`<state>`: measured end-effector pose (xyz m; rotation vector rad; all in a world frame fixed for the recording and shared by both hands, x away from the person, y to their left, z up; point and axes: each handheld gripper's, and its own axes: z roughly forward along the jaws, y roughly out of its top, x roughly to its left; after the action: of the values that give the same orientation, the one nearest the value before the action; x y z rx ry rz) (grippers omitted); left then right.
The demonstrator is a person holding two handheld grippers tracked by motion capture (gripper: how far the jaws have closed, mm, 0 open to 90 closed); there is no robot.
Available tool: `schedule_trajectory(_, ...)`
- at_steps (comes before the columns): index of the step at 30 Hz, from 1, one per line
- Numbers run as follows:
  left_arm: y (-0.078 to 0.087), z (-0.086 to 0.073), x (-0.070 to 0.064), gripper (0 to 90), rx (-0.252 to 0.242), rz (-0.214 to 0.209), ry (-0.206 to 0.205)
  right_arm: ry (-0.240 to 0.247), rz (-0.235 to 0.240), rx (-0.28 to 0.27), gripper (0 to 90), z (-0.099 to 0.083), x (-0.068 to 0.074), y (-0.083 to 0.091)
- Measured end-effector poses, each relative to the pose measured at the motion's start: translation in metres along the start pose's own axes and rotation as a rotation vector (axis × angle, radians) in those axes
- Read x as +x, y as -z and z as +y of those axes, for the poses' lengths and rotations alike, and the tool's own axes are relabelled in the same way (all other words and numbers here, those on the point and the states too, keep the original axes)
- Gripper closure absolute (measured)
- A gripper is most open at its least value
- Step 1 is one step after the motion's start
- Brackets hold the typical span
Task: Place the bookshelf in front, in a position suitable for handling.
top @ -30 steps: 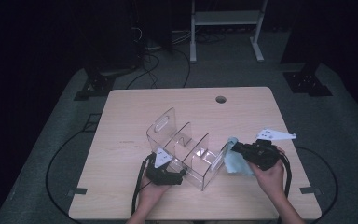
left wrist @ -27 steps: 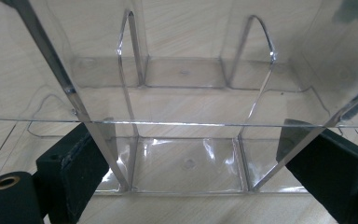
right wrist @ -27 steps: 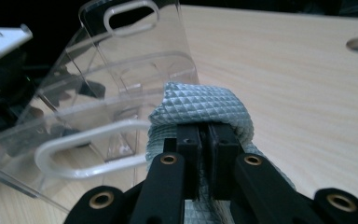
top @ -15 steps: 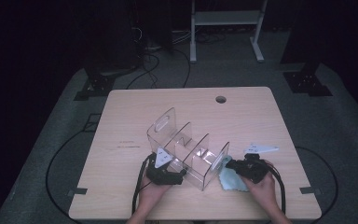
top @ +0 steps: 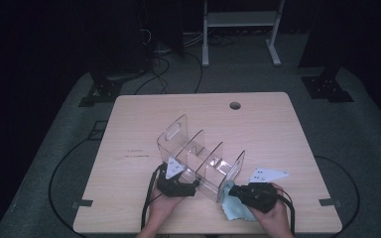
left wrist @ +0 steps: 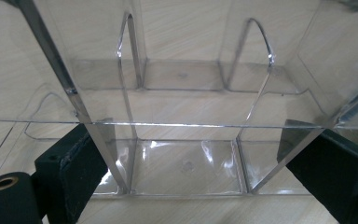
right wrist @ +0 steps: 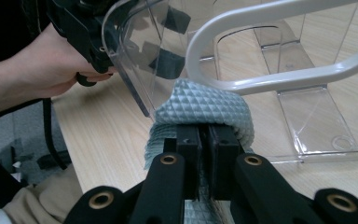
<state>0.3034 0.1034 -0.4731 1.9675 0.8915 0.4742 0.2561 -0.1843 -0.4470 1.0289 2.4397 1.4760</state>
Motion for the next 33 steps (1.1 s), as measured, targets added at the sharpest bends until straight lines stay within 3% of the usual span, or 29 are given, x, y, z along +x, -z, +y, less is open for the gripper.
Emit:
schedule_trajectory(6,0.001,0.001,0.0,7.4,-0.017,-0.034,0.003,-0.032,-0.007,-0.013,85.1,-0.003,-0.012,0.001)
schedule_trajectory(15,0.002,0.004,-0.011,7.4,-0.032,-0.077,-0.022,-0.072,-0.059,-0.027,85.0,-0.004,-0.029,0.014)
schedule_trajectory(20,0.002,0.005,-0.012,7.9,-0.036,-0.09,-0.042,-0.093,-0.061,-0.027,85.1,-0.007,-0.034,0.02)
schedule_trajectory(33,0.021,0.004,-0.004,8.9,-0.019,-0.097,-0.056,-0.097,-0.041,-0.035,85.0,-0.008,-0.03,0.025)
